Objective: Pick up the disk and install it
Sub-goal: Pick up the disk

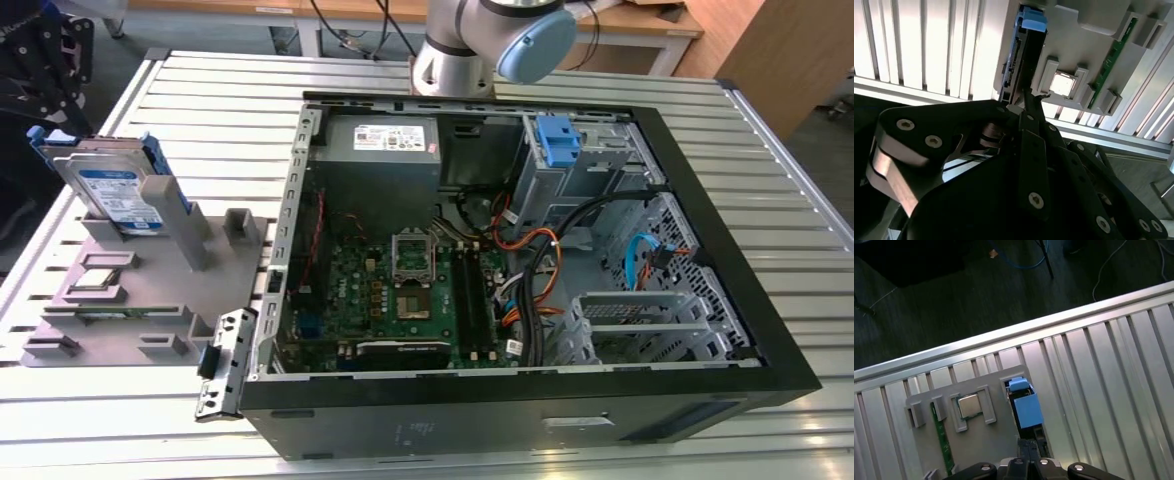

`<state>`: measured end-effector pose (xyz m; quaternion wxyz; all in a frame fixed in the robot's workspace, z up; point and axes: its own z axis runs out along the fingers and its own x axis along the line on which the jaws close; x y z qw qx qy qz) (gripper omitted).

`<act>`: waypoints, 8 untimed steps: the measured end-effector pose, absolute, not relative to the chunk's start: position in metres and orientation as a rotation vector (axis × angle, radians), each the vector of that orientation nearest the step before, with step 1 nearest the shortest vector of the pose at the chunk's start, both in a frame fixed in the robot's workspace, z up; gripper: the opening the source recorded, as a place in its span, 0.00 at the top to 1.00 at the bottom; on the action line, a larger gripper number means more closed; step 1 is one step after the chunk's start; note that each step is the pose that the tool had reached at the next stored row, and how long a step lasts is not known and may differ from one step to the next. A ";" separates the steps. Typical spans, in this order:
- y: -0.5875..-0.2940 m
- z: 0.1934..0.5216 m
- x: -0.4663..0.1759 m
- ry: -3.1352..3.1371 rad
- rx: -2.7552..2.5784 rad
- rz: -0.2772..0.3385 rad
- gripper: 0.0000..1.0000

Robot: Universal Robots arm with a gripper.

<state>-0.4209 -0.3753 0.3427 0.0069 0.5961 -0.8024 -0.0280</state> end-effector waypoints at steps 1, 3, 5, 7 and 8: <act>-0.375 0.342 -0.421 -2.501 1.877 -0.089 0.89; -0.375 0.342 -0.421 -2.481 1.903 -0.090 0.89; -0.375 0.341 -0.421 -2.458 1.932 -0.090 0.89; -0.375 0.341 -0.420 -2.436 1.959 -0.091 0.89; -0.375 0.341 -0.420 -2.427 1.970 -0.091 0.89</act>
